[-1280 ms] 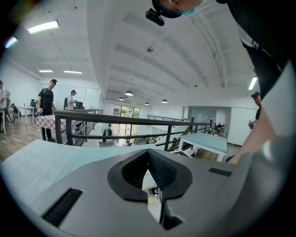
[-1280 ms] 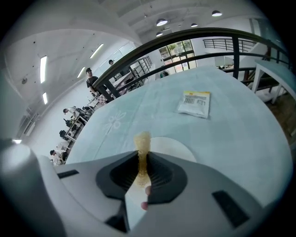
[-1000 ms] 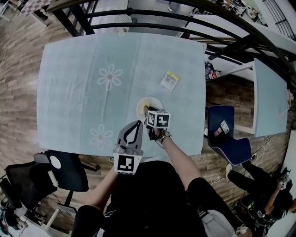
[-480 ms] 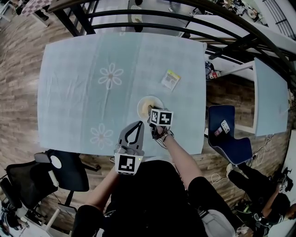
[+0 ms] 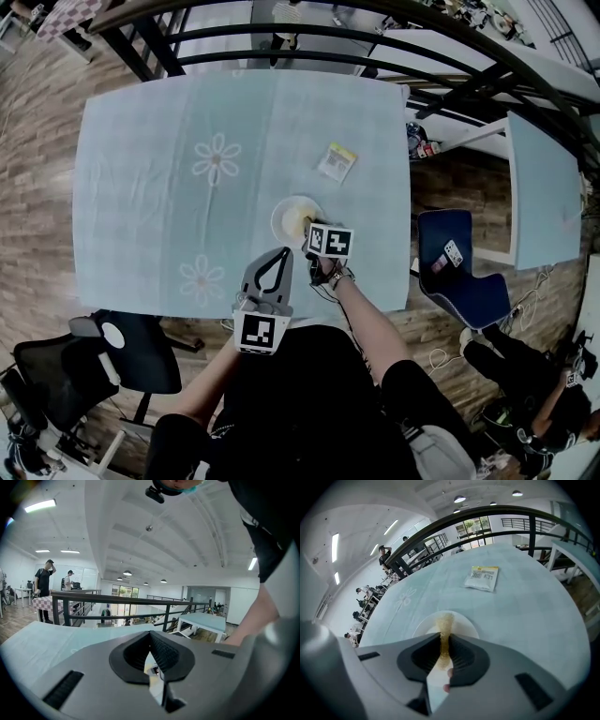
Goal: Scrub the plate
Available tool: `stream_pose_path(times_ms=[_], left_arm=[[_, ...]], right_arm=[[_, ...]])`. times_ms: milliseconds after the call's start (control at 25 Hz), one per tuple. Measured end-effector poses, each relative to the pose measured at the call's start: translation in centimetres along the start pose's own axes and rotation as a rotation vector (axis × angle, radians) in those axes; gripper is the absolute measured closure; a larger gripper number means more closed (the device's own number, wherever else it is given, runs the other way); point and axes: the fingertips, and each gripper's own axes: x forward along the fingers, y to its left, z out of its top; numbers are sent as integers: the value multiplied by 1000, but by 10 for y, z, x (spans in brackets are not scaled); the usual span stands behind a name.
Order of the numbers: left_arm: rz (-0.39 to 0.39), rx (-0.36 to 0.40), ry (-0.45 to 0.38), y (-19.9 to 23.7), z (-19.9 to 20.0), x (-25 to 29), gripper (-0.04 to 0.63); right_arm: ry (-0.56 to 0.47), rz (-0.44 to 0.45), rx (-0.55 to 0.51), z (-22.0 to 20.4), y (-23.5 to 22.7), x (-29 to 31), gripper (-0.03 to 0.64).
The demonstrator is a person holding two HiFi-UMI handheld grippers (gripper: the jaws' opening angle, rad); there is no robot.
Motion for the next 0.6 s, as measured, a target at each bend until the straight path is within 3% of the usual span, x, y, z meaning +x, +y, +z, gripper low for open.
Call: stream_pose_path(times_ms=[600], left_arm=[[-37, 17, -1, -11, 2, 4, 584]], right_arm=[[-27, -50, 40, 2, -29, -14, 565]])
